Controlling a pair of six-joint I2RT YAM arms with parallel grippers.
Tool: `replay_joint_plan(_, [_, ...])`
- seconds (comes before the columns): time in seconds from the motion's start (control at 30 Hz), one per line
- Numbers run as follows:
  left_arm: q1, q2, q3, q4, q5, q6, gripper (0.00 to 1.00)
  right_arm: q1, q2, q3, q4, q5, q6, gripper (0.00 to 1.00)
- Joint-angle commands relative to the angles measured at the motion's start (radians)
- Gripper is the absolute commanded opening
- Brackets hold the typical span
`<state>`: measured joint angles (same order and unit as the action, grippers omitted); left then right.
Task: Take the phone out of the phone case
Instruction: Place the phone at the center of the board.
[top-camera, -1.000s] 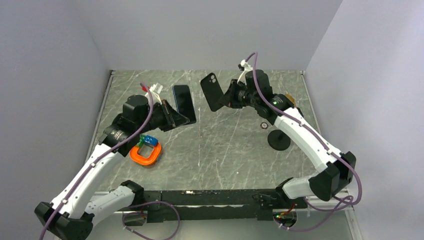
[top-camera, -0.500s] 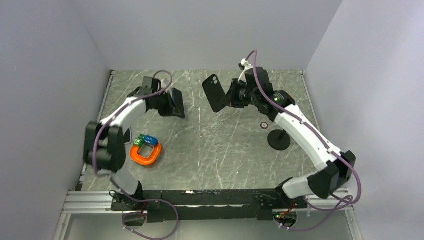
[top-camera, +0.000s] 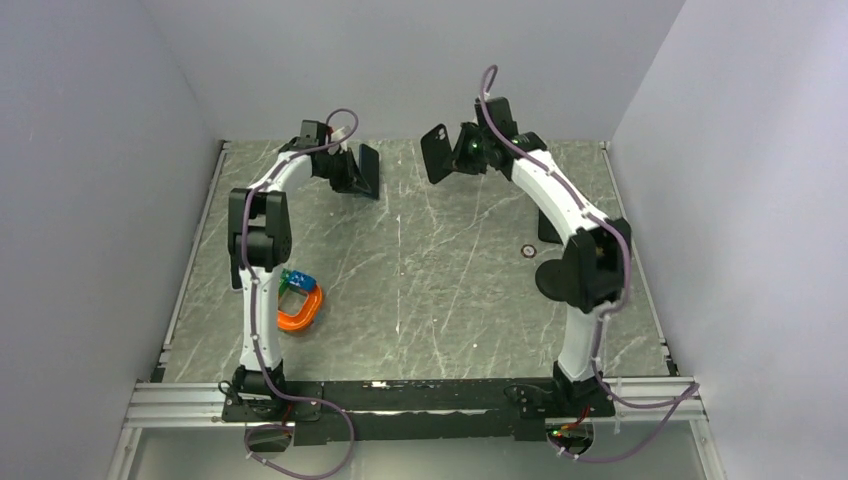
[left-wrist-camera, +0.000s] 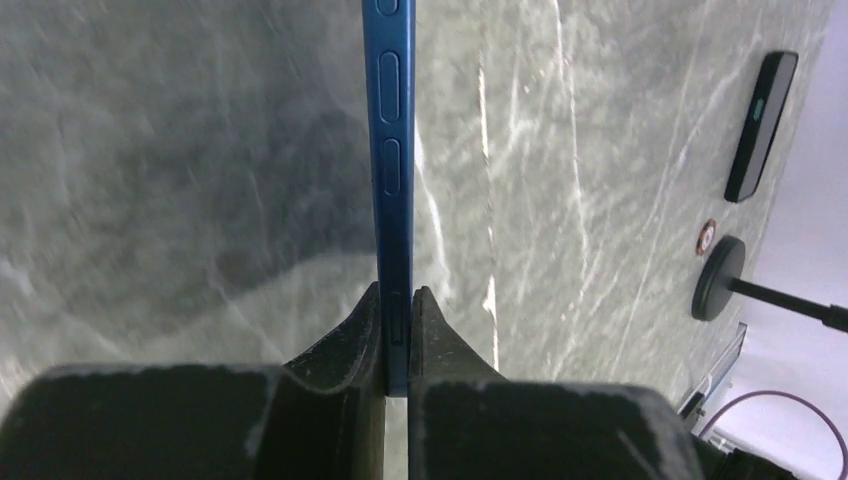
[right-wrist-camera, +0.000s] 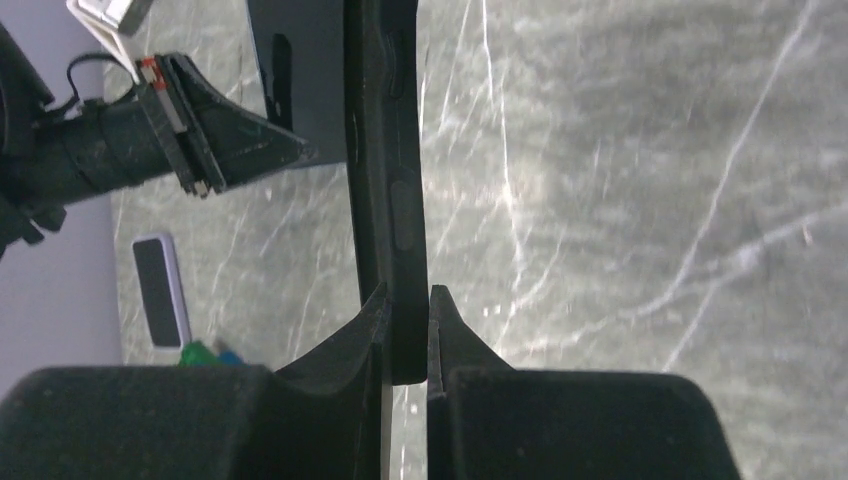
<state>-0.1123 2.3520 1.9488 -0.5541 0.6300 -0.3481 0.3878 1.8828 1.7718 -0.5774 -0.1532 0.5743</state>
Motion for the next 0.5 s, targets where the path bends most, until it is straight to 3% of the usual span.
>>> replay_joint_plan(0.0, [0.006,0.064,0.146,0.011,0.058,-0.007,0.00,-0.004,0.141,0.206,0.051,0.041,-0.023,0.00])
replay_joint_plan(0.3, [0.009,0.167,0.196,0.034,0.094,-0.088,0.01,-0.005,0.404,0.380,0.150,0.053,0.064,0.00])
replay_joint_plan(0.47, [0.025,0.164,0.198,-0.008,0.064,-0.072,0.11,-0.001,0.541,0.477,0.152,0.051,0.121,0.00])
